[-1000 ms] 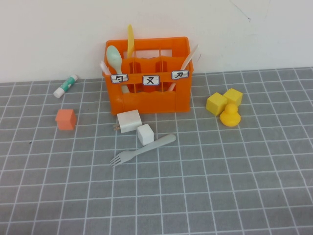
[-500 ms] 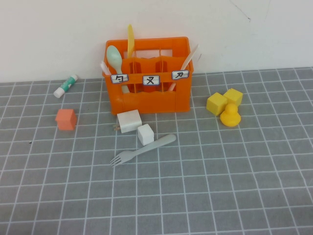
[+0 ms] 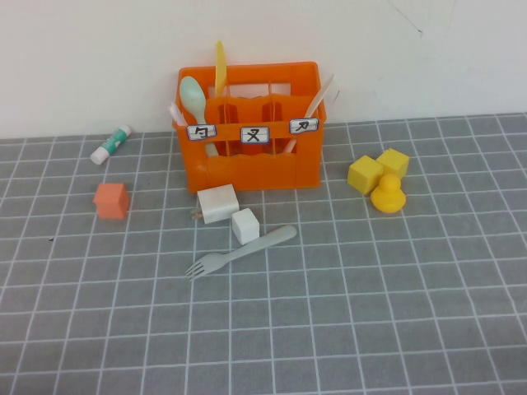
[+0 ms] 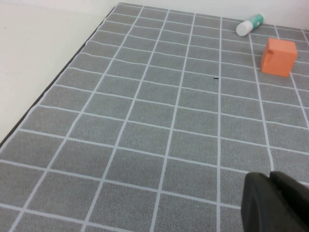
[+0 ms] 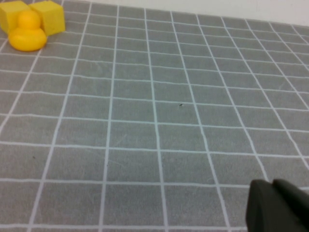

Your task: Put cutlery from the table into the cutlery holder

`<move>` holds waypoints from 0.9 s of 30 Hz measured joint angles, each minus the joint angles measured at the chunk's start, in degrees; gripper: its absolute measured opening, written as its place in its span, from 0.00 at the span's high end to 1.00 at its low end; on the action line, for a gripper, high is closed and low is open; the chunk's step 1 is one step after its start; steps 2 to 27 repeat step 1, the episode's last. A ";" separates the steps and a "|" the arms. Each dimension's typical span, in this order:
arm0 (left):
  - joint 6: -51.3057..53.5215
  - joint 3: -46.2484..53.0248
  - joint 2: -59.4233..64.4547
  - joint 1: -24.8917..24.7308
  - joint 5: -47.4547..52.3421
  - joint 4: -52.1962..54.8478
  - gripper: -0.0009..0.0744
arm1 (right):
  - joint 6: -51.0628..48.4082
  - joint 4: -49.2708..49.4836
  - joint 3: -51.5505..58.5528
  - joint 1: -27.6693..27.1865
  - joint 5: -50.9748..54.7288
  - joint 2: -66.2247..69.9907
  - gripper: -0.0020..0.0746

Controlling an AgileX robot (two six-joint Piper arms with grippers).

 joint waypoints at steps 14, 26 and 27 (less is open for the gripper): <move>0.00 0.00 0.00 0.00 0.00 0.00 0.99 | 0.00 0.00 0.00 0.00 0.00 0.00 0.98; 0.00 0.00 0.00 0.00 0.00 0.00 0.99 | 0.00 0.00 0.00 0.00 0.00 0.00 0.98; 0.00 0.00 0.00 0.00 0.00 0.00 0.99 | 0.00 0.00 0.00 0.00 0.00 0.00 0.98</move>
